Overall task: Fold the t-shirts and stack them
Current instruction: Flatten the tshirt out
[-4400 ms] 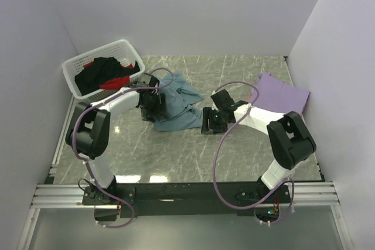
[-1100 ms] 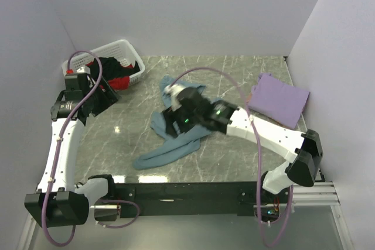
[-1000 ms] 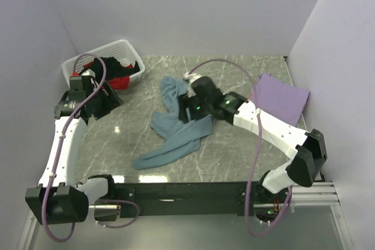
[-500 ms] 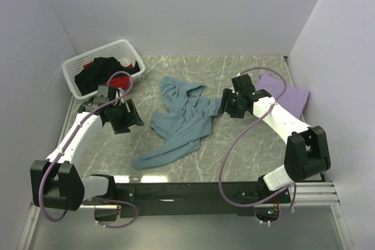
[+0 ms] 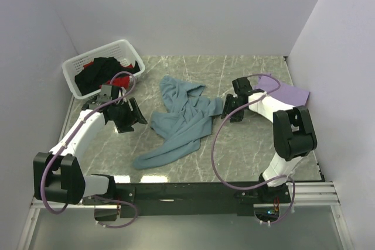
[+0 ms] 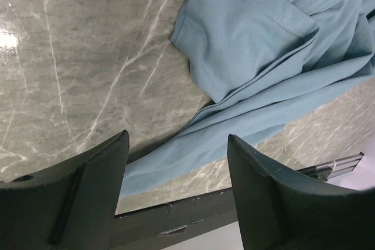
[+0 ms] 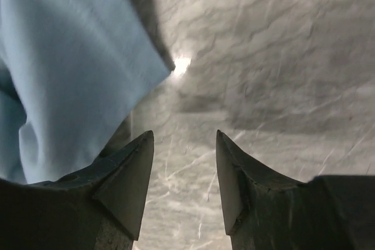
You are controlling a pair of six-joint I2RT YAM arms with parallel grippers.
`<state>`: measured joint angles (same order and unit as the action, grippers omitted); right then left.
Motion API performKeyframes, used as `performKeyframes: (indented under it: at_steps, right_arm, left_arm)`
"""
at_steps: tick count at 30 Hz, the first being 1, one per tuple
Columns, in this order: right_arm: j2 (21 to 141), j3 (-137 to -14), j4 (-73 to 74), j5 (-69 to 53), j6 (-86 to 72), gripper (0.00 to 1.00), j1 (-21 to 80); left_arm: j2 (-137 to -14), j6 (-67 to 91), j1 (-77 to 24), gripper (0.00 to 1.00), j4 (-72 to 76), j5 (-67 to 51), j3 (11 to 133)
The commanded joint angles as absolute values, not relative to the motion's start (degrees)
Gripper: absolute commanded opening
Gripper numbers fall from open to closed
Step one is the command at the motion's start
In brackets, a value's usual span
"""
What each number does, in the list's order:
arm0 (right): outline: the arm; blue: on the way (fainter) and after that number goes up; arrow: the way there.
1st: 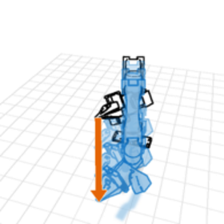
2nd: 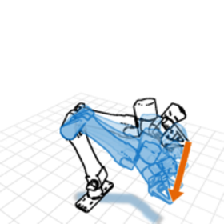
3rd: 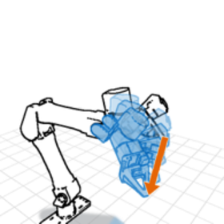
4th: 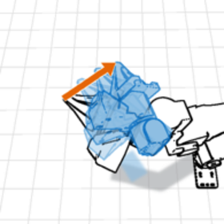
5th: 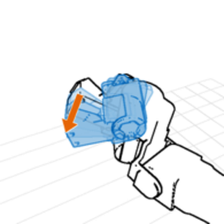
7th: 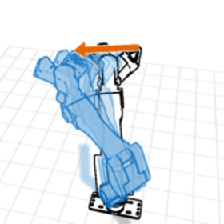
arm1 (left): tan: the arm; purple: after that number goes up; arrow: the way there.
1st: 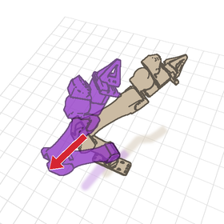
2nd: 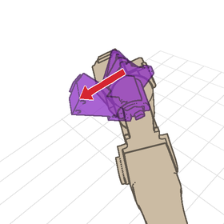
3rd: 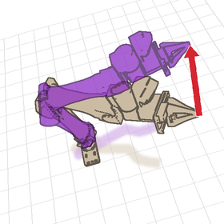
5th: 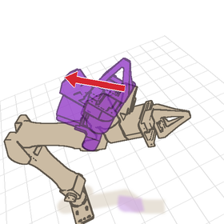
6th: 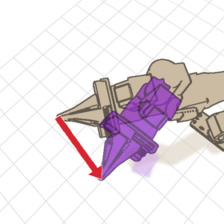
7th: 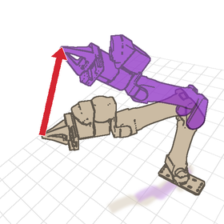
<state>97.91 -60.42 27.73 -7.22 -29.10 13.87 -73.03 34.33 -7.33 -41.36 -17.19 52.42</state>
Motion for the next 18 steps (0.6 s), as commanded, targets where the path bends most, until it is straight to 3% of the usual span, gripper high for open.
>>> performKeyframes:
  at_steps: [1,18]
  right_arm:
    - [99.6,-64.4,24.7,-8.3,-28.8,0.53,12.9]
    - [108.5,-71.0,24.5,-10.2,-27.8,0.42,12.8]
  left_arm:
    - [-72.9,35.2,-7.6,0.73,-40.9,-17.0,54.6]
    - [-73.9,35.1,-7.6,0.74,-41.6,-15.8,55.2]
